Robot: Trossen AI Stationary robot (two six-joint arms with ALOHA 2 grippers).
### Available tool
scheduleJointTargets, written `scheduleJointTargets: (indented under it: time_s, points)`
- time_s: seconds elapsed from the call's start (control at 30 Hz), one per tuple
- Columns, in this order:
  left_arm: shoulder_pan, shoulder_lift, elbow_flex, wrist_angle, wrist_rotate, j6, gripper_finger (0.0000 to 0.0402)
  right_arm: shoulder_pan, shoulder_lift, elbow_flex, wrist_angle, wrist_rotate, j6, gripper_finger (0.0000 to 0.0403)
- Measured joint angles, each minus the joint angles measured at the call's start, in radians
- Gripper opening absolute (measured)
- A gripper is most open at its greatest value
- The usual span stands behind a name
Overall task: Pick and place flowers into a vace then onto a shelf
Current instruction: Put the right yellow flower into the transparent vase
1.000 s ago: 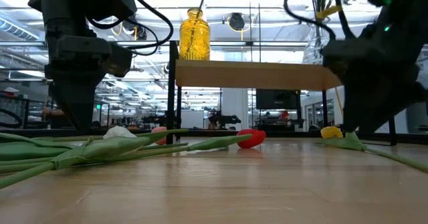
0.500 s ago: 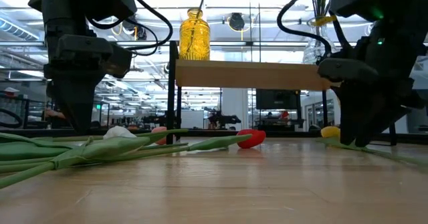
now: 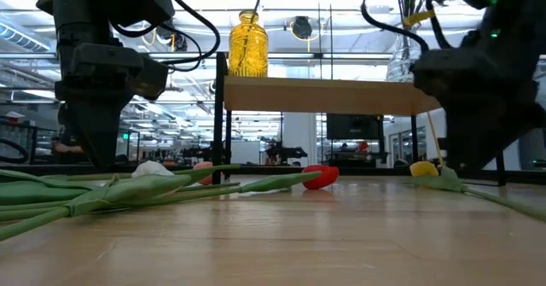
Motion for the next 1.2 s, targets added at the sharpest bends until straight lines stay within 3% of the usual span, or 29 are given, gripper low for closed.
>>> scheduleJointTargets:
  time_s: [0.13,0.33,0.57,0.7,0.87,1.03,1.2]
  points:
    - [0.000,0.000,0.000,0.000,0.000,-0.002,0.0156,-0.004,0.002,-0.001,-0.113,0.005,0.083,0.0171]
    - [0.000,0.000,0.000,0.000,-0.001,0.002,0.0156,-0.041,0.001,-0.001,-0.087,0.131,0.115,0.0171]
    - [0.000,0.000,0.000,0.000,-0.001,-0.012,0.0156,-0.099,0.001,-0.008,-0.091,0.102,0.091,0.0170]
    - [0.000,0.000,0.000,0.000,-0.003,-0.017,0.0156,-0.116,0.001,-0.062,-0.036,0.028,0.129,0.0162]
    - [0.000,0.000,0.000,0.000,-0.004,-0.015,0.0156,-0.114,-0.007,-0.138,0.086,0.055,0.145,0.0148]
    - [0.000,0.000,0.000,-0.001,-0.005,-0.012,0.0156,-0.117,-0.004,-0.145,0.085,0.071,0.110,0.0108]
    - [0.000,0.000,0.000,-0.001,-0.005,-0.014,0.0156,-0.096,-0.031,-0.148,0.136,0.074,-0.016,0.0026]
